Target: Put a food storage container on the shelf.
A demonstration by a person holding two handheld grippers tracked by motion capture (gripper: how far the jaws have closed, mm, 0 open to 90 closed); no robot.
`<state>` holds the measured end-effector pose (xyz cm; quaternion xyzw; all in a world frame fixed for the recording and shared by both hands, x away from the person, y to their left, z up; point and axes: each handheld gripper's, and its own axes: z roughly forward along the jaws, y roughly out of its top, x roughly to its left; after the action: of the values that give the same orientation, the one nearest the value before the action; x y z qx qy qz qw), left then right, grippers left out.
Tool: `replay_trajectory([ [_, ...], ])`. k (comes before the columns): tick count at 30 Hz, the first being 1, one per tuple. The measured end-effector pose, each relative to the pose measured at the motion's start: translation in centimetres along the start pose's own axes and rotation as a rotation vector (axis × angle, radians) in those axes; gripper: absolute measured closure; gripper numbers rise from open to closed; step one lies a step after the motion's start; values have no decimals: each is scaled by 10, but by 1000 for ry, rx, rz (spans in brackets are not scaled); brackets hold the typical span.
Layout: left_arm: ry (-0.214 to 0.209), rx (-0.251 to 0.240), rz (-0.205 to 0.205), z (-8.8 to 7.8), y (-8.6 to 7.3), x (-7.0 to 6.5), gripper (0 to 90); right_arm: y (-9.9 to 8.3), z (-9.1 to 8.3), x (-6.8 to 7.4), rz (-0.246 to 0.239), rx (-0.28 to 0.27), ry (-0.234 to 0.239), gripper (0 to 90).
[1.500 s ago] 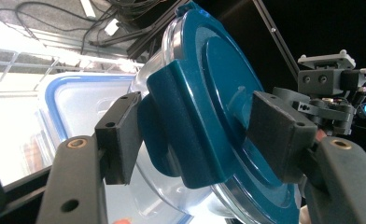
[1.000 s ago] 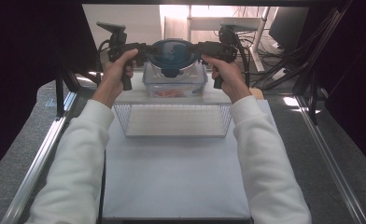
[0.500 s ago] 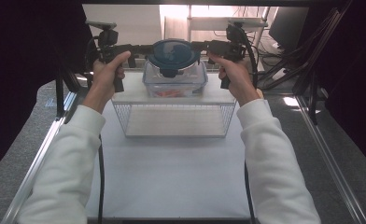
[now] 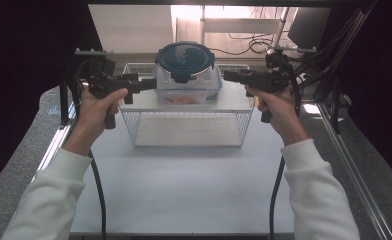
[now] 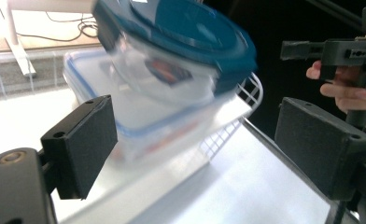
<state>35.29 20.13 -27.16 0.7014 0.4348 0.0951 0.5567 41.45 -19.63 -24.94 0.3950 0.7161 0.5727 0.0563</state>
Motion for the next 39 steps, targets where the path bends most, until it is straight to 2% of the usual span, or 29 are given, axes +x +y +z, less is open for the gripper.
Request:
replay_trajectory([
  [6,15,32,42,1,-39,-12,133,-37,-22,-5,-38,27,-13,175],
  [10,30,58,61,4,-66,-15,149,-65,-32,-5,-67,26,0,182],
  [14,49,81,58,9,-96,-12,162,-95,-40,-1,-125,39,-19,188],
  [17,66,91,46,12,-122,-11,169,-118,-43,-1,-144,58,-21,190],
  [20,98,112,55,14,-144,-12,178,-138,-46,-3,-146,71,-27,191],
  [21,121,127,75,15,-154,-13,179,-142,-47,-3,-149,74,-33,191],
  [23,146,160,101,17,-169,-14,186,-157,-50,-6,-166,88,-61,191],
  [24,152,169,102,17,-176,-14,187,-165,-52,-8,-172,95,-75,191],
  [26,157,185,96,18,-190,-12,194,-178,-54,-13,-165,112,-91,192],
  [31,172,234,67,22,-216,-6,199,-215,-55,-32,-111,170,-118,194],
  [33,184,254,68,22,-223,-4,198,-228,-55,-38,-114,200,-152,194],
  [35,200,262,63,21,-229,-1,199,-243,-53,-44,-111,237,-160,194],
  [39,224,274,66,22,-232,1,198,-251,-49,-50,-94,257,-169,194],
])
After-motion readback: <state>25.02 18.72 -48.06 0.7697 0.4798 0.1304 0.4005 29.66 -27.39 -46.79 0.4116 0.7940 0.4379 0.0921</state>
